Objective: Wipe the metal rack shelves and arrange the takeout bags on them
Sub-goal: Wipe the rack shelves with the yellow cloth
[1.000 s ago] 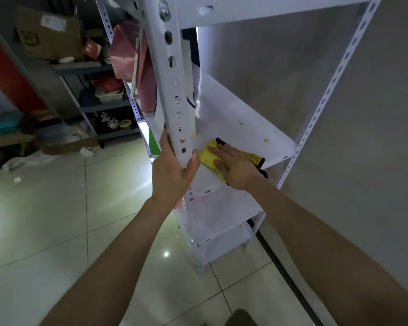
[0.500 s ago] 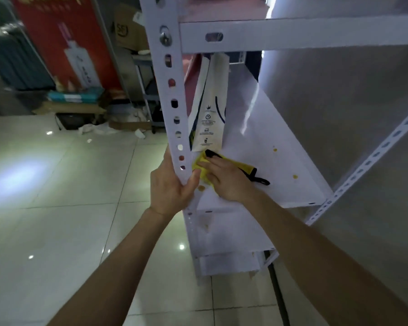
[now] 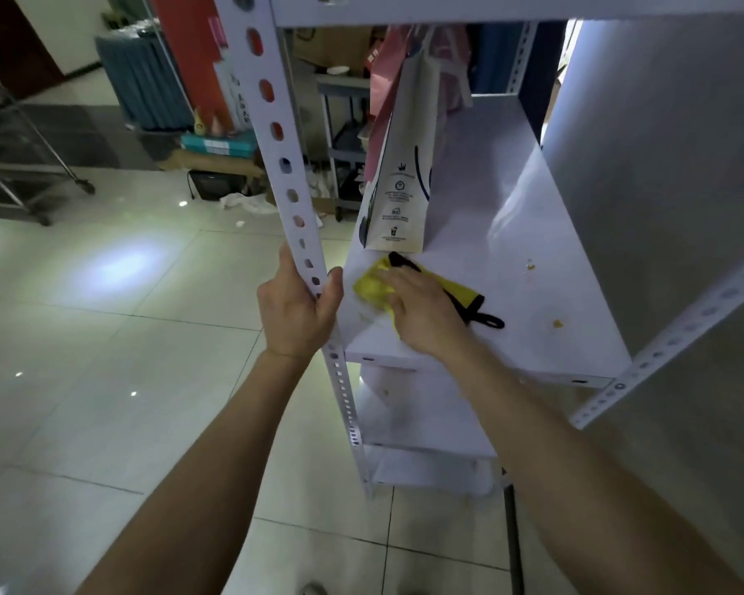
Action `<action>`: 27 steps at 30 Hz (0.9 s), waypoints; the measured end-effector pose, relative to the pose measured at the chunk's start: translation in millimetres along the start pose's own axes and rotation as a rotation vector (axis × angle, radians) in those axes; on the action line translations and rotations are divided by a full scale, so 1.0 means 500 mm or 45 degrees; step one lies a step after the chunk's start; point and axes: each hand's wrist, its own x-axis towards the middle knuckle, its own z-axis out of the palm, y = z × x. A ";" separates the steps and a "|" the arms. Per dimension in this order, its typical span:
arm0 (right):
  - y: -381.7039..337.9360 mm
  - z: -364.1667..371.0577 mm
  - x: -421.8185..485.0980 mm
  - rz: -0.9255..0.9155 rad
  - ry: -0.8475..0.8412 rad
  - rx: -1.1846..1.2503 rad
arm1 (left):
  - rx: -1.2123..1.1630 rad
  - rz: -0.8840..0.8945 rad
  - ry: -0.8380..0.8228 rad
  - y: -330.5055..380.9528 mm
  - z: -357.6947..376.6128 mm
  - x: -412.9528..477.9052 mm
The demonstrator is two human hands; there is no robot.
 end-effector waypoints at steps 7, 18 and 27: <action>-0.048 0.017 -0.052 -0.242 0.012 0.009 | 0.052 0.061 0.024 0.006 -0.005 -0.004; -0.081 0.042 -0.068 0.004 0.185 -0.091 | 0.042 0.025 0.019 -0.011 0.004 -0.006; 0.112 -0.086 -0.130 0.246 0.307 -0.086 | 0.051 0.002 -0.086 -0.014 -0.001 -0.008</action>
